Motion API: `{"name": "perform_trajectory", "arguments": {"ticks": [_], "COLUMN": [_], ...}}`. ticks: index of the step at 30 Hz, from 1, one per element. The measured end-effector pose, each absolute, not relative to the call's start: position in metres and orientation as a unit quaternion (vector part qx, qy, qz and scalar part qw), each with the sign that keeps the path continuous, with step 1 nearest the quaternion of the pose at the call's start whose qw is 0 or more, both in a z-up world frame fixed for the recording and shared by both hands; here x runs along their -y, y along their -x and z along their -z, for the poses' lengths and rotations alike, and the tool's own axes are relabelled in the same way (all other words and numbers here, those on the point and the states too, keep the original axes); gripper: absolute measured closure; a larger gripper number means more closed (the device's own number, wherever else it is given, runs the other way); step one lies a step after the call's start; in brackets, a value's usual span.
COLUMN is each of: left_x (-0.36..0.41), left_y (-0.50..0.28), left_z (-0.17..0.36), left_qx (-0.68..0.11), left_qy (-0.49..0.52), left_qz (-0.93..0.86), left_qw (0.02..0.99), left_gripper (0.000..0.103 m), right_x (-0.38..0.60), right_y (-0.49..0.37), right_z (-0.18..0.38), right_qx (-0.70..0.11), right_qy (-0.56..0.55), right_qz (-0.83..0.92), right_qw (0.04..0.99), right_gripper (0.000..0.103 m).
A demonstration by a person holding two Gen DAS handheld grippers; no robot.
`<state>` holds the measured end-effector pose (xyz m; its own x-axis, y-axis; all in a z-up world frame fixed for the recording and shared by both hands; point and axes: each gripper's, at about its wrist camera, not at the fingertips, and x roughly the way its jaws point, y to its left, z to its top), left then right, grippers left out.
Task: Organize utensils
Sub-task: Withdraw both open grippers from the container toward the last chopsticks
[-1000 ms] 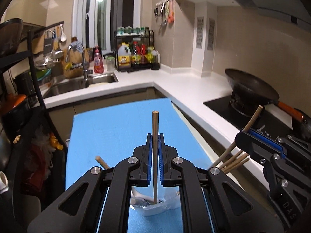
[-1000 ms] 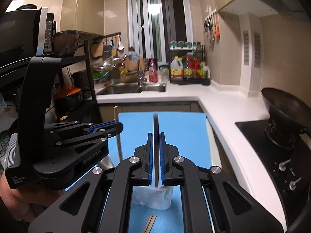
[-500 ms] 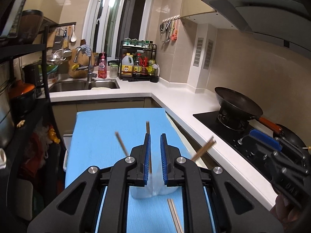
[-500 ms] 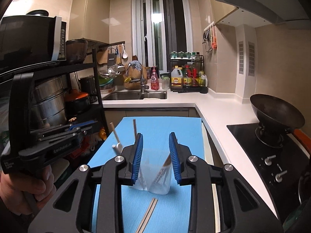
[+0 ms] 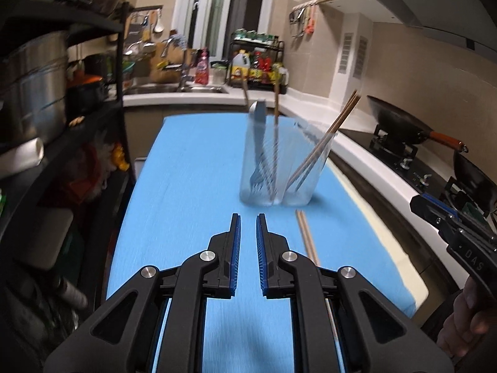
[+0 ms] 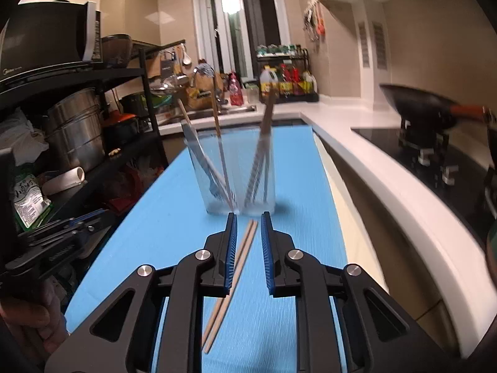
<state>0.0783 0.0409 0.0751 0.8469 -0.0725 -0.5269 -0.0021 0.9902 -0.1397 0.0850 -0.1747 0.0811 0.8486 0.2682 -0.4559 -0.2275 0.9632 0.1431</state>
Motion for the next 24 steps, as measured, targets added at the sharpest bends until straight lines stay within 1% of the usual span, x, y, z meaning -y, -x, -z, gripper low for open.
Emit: {"name": "perform_trajectory", "arguments": {"ticks": [4,6,9,17,24], "left_x": [-0.041,-0.047,-0.052,-0.052,-0.048], "left_y": [-0.065,-0.065,-0.071,-0.069,-0.069], "left_z": [-0.056,-0.050,-0.046,-0.044,-0.045], "left_qx": [-0.276,-0.284,-0.291,-0.289,-0.287], "left_qy": [0.048,0.063,0.074,0.080,0.079], "left_qz": [-0.007,-0.018,-0.026,-0.021,-0.014], "left_qw": [0.960,0.956,0.953,0.954,0.955], "left_gripper": [0.092,0.092,0.092,0.092,0.092], "right_x": [0.175,0.169,0.158,0.135,0.126], "right_y": [-0.088,-0.095,-0.102,-0.109,-0.109], "right_z": [-0.040,-0.022,-0.006,0.015,0.019], "right_qx": [-0.284,-0.318,-0.343,-0.383,-0.390], "right_qy": [-0.056,-0.061,-0.063,-0.056,-0.031], "right_qz": [-0.116,-0.125,-0.139,-0.163,-0.151], "right_qw": [0.950,0.938,0.927,0.908,0.908], "right_gripper": [0.089,0.089,0.088,0.088,0.088]}}
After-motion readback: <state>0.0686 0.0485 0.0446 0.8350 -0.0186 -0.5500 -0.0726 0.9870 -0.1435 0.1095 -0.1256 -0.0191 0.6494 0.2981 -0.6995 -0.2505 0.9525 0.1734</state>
